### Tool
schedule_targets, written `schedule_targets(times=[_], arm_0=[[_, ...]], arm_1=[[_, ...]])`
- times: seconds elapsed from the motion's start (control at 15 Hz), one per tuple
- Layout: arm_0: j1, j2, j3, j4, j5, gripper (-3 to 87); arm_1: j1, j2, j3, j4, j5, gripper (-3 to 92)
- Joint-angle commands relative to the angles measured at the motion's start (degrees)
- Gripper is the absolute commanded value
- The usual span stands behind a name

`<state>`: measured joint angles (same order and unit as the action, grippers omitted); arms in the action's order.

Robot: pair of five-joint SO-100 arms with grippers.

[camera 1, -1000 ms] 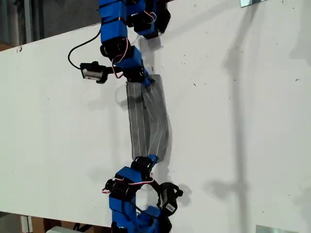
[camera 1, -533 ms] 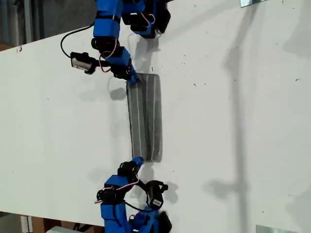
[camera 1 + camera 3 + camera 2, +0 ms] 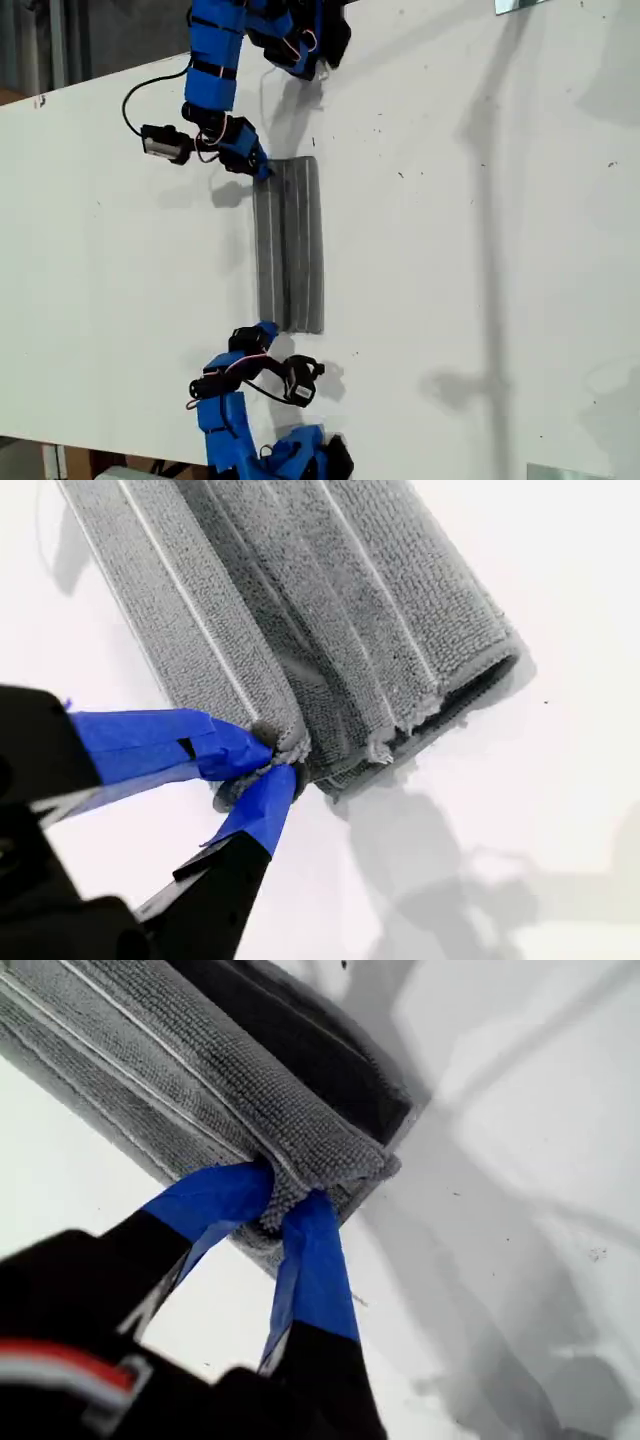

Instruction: Grasp corners of a square towel and fold twice.

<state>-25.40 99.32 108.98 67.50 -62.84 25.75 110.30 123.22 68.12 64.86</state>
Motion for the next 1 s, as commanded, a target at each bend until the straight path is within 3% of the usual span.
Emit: schedule_targets(times=[0.0,0.33,0.53,0.87,0.93], arm_0=[[2.1,1.4,-3.3,1.9,-0.9,-0.3],[10.1,3.2,-1.6,2.7,-5.9,-0.3],[13.5,3.2,0.3,0.7,-8.7,-0.3],[14.4,3.2,0.9,0.5,-9.1,-0.3],[14.3,3.2,0.7,0.9,-8.3,-0.3]], arm_1=[[-2.5,2.7,-0.8,1.8,0.2,-0.1],[-13.0,11.5,1.8,9.3,5.4,-0.1],[-18.9,16.5,8.9,6.2,10.8,-0.1],[-21.5,16.3,12.1,3.2,12.7,-0.1],[-21.5,16.3,12.1,3.4,12.8,8.6]])
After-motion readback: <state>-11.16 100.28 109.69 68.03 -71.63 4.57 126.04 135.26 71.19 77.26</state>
